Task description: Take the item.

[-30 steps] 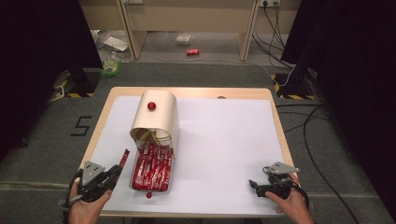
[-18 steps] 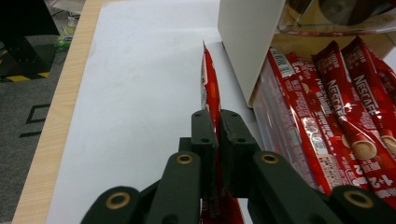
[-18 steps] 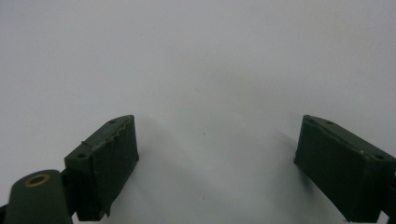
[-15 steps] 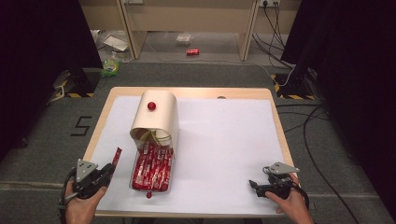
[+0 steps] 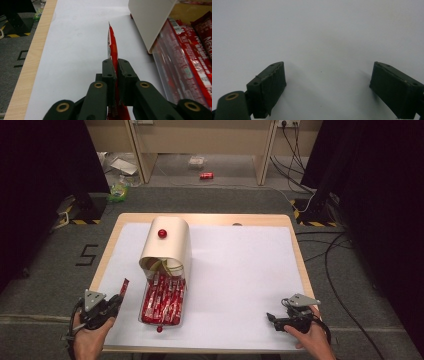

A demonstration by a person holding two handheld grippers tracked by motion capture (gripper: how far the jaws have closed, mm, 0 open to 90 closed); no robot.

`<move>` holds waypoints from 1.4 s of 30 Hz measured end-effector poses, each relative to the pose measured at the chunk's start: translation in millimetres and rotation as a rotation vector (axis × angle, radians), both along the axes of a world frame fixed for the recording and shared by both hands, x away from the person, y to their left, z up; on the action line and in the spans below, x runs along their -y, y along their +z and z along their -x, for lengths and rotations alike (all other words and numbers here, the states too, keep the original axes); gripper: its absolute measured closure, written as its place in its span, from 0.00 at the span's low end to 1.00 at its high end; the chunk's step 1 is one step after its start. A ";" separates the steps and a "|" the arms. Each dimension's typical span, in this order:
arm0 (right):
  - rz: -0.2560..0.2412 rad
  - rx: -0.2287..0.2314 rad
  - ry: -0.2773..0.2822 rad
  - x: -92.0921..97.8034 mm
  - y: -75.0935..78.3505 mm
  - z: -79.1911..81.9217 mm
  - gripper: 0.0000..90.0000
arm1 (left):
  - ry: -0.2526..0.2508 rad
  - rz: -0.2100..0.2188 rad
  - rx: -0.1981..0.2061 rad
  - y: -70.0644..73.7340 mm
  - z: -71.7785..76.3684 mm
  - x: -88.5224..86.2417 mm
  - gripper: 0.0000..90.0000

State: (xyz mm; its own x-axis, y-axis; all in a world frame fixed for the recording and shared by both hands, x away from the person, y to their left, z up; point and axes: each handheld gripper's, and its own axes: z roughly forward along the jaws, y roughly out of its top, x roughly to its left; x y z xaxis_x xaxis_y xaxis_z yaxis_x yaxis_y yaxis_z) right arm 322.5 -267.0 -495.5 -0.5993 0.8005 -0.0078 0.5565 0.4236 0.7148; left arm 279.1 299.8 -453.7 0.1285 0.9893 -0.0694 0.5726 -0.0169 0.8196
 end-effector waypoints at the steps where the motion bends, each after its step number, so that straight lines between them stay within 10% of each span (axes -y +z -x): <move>1: 0.000 0.000 0.000 0.0 0.0 0.0 0.15 | 0.008 0.020 -0.005 -1.2 -0.5 1.0 0.93; 42: -0.004 -0.002 -0.002 0.0 0.0 -0.1 0.15 | 0.035 -0.020 -0.015 -34.1 -42.8 -9.5 0.92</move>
